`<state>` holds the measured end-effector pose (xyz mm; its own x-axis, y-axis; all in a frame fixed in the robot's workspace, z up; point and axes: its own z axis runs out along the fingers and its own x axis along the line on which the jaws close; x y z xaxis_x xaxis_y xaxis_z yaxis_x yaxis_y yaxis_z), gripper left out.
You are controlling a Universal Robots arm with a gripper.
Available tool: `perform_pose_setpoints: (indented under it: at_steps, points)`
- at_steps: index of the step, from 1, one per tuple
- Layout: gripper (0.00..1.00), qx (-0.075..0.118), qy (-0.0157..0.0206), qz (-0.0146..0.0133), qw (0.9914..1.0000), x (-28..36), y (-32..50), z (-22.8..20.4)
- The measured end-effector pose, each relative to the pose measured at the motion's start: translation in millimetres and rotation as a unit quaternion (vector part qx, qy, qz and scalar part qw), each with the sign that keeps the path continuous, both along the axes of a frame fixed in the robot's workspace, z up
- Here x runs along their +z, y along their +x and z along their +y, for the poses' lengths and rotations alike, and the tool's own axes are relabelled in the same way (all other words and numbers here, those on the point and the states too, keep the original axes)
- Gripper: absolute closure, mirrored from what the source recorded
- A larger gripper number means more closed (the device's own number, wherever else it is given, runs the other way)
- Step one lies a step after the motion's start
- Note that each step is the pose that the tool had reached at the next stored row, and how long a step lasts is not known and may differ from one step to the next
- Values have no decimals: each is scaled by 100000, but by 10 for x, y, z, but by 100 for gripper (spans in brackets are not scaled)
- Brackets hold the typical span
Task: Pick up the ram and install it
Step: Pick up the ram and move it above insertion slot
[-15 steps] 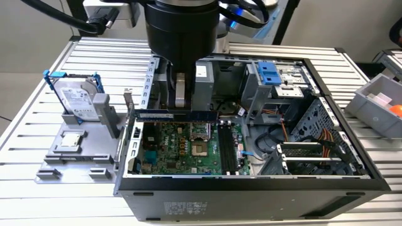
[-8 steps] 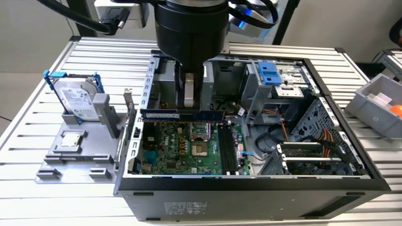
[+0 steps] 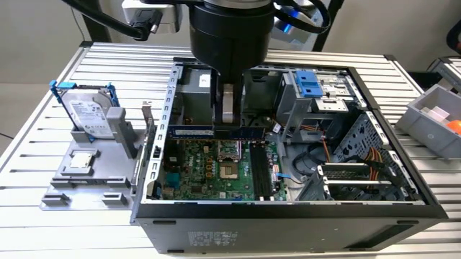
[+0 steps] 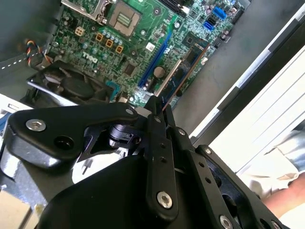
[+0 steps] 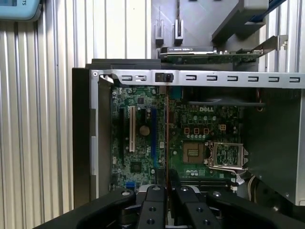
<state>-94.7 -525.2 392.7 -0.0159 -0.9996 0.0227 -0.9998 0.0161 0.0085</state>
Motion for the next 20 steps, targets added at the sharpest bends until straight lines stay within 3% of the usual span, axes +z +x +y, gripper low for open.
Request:
perform_pose_setpoints:
  at_steps: [20]
  points:
    - [100,15,-1,1,100000,0,227,2]
